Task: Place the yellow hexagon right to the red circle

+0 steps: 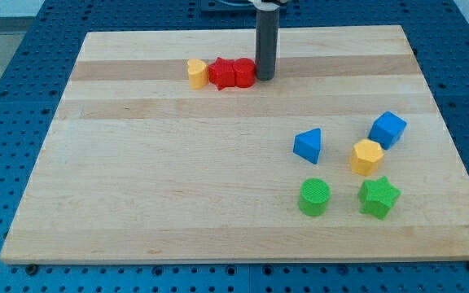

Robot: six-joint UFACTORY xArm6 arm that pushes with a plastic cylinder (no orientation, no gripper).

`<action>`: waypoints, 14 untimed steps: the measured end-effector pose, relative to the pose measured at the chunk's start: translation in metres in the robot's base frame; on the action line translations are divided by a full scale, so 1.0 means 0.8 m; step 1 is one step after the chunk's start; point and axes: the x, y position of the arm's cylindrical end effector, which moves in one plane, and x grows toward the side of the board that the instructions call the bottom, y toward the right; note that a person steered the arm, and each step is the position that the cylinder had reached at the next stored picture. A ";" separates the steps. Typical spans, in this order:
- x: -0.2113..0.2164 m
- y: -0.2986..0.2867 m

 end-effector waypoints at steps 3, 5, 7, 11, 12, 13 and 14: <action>0.000 0.024; 0.003 0.138; 0.003 0.138; 0.075 0.267; 0.107 0.277; 0.143 0.277; 0.182 0.277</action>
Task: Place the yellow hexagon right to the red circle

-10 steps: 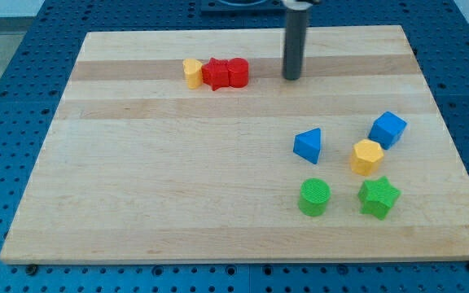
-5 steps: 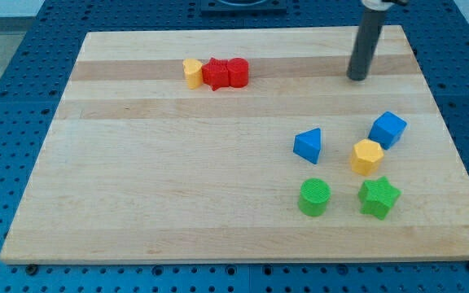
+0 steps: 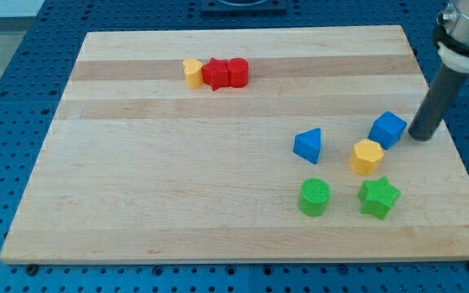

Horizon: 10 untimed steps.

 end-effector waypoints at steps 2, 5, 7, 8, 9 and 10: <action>0.076 -0.049; 0.062 -0.112; 0.009 -0.112; -0.016 -0.109; -0.044 -0.108; -0.074 -0.108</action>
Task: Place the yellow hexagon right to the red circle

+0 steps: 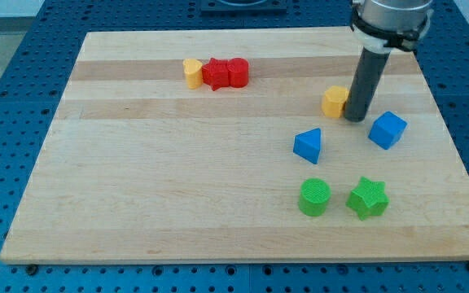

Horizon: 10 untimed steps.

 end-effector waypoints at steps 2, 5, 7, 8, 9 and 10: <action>-0.032 -0.024; -0.031 -0.069; -0.034 -0.098; -0.045 -0.099; -0.061 -0.099; -0.069 -0.099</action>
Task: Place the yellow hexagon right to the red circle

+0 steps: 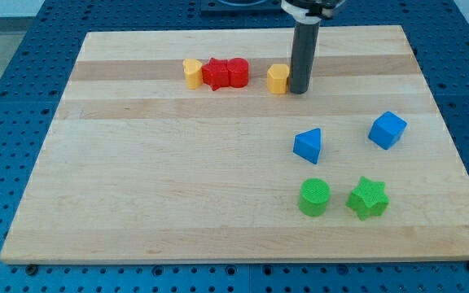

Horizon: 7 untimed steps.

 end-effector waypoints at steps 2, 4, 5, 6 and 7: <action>-0.011 -0.008; -0.012 -0.020; -0.014 -0.024; -0.015 -0.025; -0.015 -0.027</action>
